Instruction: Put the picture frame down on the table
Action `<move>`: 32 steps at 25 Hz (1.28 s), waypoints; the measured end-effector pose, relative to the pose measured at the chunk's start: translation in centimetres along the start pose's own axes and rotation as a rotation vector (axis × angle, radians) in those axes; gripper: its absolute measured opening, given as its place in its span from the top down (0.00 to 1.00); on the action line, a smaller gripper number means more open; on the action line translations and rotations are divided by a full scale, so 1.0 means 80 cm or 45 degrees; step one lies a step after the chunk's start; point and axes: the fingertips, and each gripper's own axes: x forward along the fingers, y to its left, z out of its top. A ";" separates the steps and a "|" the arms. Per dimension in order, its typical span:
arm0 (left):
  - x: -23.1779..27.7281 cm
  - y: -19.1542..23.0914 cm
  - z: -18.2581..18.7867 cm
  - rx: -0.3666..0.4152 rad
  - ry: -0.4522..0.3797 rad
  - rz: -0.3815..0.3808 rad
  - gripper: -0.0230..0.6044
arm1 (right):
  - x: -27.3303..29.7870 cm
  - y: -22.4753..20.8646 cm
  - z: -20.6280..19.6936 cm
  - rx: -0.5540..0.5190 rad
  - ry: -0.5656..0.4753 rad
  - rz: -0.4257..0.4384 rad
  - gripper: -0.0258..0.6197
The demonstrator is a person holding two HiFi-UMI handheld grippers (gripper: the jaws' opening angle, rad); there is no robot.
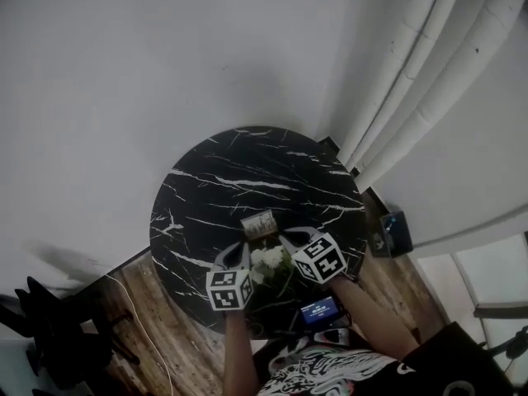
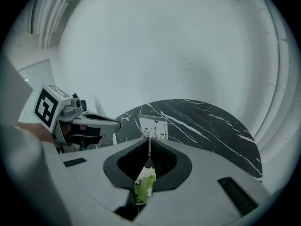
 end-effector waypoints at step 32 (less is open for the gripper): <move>-0.117 -0.067 0.058 0.114 -0.395 0.085 0.94 | -0.136 0.050 0.023 -0.074 -0.363 -0.160 0.93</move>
